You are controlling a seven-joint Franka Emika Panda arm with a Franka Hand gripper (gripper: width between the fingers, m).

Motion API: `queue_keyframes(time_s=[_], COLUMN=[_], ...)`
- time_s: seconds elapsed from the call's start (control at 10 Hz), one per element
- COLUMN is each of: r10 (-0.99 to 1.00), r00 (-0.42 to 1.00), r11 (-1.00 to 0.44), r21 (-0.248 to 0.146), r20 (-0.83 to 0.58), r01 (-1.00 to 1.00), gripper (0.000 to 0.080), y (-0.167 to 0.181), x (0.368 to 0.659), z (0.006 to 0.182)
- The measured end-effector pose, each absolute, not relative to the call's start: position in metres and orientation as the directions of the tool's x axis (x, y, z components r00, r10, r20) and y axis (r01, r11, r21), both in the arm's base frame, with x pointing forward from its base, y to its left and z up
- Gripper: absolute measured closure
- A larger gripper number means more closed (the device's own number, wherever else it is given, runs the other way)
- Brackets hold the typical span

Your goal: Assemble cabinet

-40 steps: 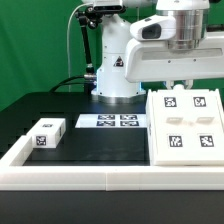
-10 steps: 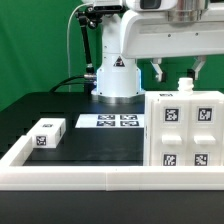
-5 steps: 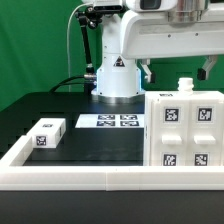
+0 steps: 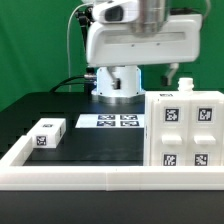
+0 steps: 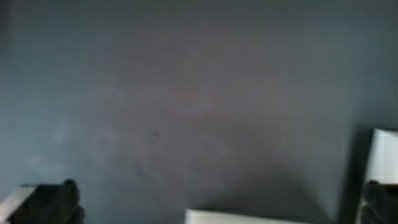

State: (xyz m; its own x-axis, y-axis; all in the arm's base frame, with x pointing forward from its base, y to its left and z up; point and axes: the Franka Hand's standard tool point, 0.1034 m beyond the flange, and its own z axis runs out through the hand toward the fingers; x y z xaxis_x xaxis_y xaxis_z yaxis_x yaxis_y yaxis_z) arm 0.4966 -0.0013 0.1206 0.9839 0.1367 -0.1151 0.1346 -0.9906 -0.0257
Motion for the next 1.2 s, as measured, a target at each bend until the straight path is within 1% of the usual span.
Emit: queue_keyframes(time_s=[0.2,0.3,0.4,0.5,1.2], r10=[0.105,0.11,0.113,0.141,0.145], r00=[0.99,0.991,0.991,0.989,0.988], r11=[-0.994,-0.994,-0.994,-0.99,-0.989], r21=[-0.01,-0.004,-0.002,-0.004,-0.004], r20=[-0.091,-0.075,-0.075,-0.054,-0.053], r01=[0.104,0.11,0.113,0.141,0.145], gripper=[0.0003,0.0003,0.0003,0.0003,0.0003], y=[-0.043,-0.07,-0.095,-0.109,-0.109], x=[0.484,0.479,0.476,0.477,0.476], z=[0.108,0.102,0.096,0.093,0.092])
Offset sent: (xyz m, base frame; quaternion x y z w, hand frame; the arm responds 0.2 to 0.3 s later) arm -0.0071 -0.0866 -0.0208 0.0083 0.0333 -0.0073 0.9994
